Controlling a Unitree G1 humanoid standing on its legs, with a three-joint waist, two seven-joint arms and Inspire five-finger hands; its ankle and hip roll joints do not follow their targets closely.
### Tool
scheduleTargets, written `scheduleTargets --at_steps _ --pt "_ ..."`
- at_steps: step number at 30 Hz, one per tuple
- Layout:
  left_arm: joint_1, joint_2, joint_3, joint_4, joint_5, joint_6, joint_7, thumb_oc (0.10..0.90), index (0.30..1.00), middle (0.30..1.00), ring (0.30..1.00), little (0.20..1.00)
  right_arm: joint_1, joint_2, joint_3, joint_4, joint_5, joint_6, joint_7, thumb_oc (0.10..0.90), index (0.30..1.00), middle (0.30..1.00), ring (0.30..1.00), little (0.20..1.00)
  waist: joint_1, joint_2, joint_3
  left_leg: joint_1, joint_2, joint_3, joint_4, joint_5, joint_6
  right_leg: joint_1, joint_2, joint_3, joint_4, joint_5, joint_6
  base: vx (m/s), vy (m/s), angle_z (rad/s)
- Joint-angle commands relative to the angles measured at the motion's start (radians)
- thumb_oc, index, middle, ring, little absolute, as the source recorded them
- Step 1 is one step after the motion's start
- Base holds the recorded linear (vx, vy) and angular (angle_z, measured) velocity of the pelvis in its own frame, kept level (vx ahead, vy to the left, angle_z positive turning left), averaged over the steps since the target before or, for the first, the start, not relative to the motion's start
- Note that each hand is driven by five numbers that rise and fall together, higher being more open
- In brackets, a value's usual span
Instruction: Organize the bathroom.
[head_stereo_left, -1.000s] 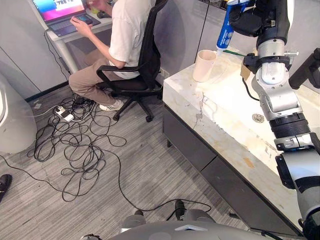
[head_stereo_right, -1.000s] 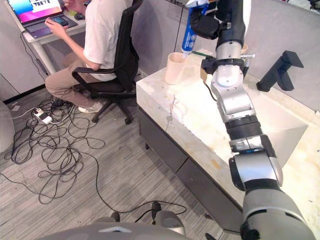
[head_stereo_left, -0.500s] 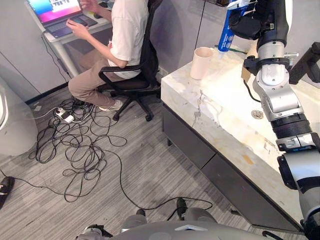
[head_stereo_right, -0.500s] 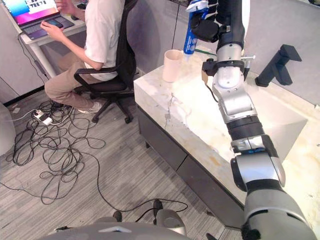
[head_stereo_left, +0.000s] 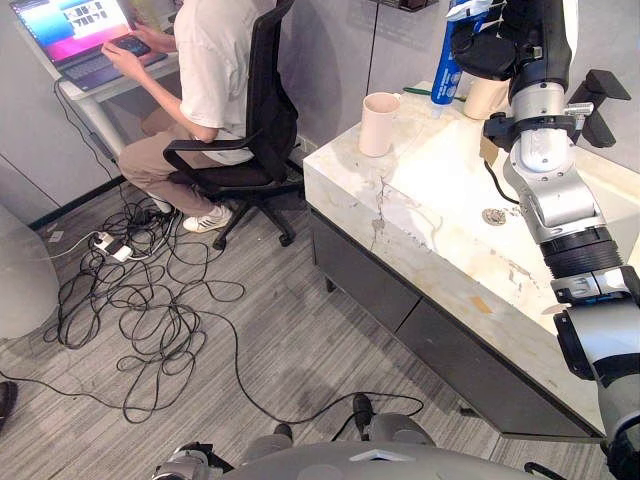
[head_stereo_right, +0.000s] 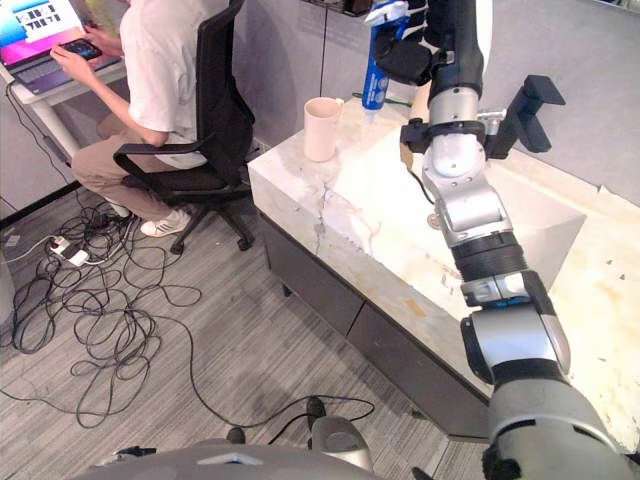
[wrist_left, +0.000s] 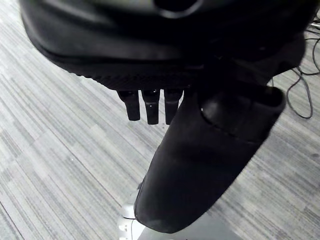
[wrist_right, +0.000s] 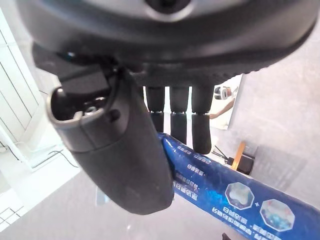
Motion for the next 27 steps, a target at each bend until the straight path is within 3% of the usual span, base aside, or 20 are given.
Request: scheduleTargets --at_steps 1,4,5,7,10,14,17,27 --pt "0.012 0.07 -0.025 0.047 0.028 0.006 0.018 0.8 0.9 0.9 0.9 0.9 -0.111 -0.017 -0.051 -0.117 0.001 -0.119 -0.033 0.4 0.3 0.3 0.3 0.3 0.01 -0.056 -0.066 -0.011 0.098 0.083 0.089 0.054 0.002 0.037 -0.047 0.019 0.026 -0.039 0.021 -0.06 -0.005 0.07" --pt "-0.004 0.074 -0.043 0.015 0.032 0.009 0.003 0.8 0.9 0.9 0.9 0.9 -0.101 0.006 -0.062 -0.142 -0.017 -0.095 -0.057 0.4 0.3 0.3 0.3 0.3 0.007 -0.044 -0.053 -0.017 0.116 0.081 0.042 0.081 -0.003 0.032 -0.032 0.013 0.026 -0.042 0.014 -0.11 0.011 0.12" --pt "-0.038 0.071 -0.065 -0.004 0.064 0.016 -0.019 0.8 0.9 0.9 0.9 0.9 -0.095 0.015 -0.074 -0.135 -0.058 -0.086 -0.073 0.4 0.3 0.3 0.3 0.3 -0.005 -0.037 -0.038 -0.043 0.109 0.117 0.072 0.083 -0.005 0.029 -0.033 0.006 0.017 -0.032 0.009 -0.23 0.058 0.47" --pt "-0.065 0.057 -0.08 0.004 0.067 -0.01 -0.036 0.8 0.9 0.9 0.9 0.9 -0.097 0.017 -0.077 -0.085 -0.07 -0.138 -0.058 0.4 0.3 0.3 0.3 0.3 -0.023 -0.038 -0.03 -0.076 0.074 0.132 0.17 0.041 0.004 0.005 -0.045 -0.006 0.035 -0.027 0.005 -0.24 0.113 1.29" --pt "-0.108 0.033 -0.095 0.006 0.06 -0.012 -0.038 0.8 0.9 0.9 0.9 0.9 -0.088 0.01 -0.088 -0.073 -0.058 -0.177 -0.037 0.4 0.3 0.3 0.3 0.3 -0.052 -0.038 -0.015 -0.107 0.049 0.14 0.268 0.037 0.009 -0.022 -0.044 0.004 0.053 -0.01 0.002 -0.18 0.104 0.61" --pt "-0.187 0.016 -0.127 0.003 0.034 -0.021 -0.019 0.8 0.9 0.9 0.9 0.9 -0.088 0.018 -0.087 -0.095 -0.083 -0.199 -0.073 0.4 0.3 0.3 0.3 0.3 -0.093 -0.027 0.026 -0.104 0.013 0.165 0.169 -0.035 0.053 -0.092 -0.052 0.042 0.065 0.012 0.036 -0.25 0.15 0.33" --pt "-0.172 0.029 -0.124 0.0 0.016 -0.015 0.01 0.8 0.9 0.9 0.9 0.9 -0.062 0.034 -0.091 -0.114 -0.071 -0.206 -0.073 0.4 0.3 0.3 0.3 0.3 -0.095 -0.037 0.046 -0.078 -0.014 0.176 0.153 -0.067 0.082 -0.115 -0.063 0.061 0.06 0.041 0.064 -0.07 0.044 0.0" --pt "-0.152 0.066 -0.097 0.004 0.034 -0.012 0.007 0.8 0.9 0.9 0.9 0.9 -0.029 0.011 -0.127 -0.156 -0.019 -0.197 -0.051 0.4 0.3 0.3 0.3 0.3 -0.096 -0.048 0.049 -0.083 -0.04 0.196 0.2 -0.105 0.108 -0.097 -0.053 0.078 0.057 0.038 0.055 0.01 -0.009 -0.07"
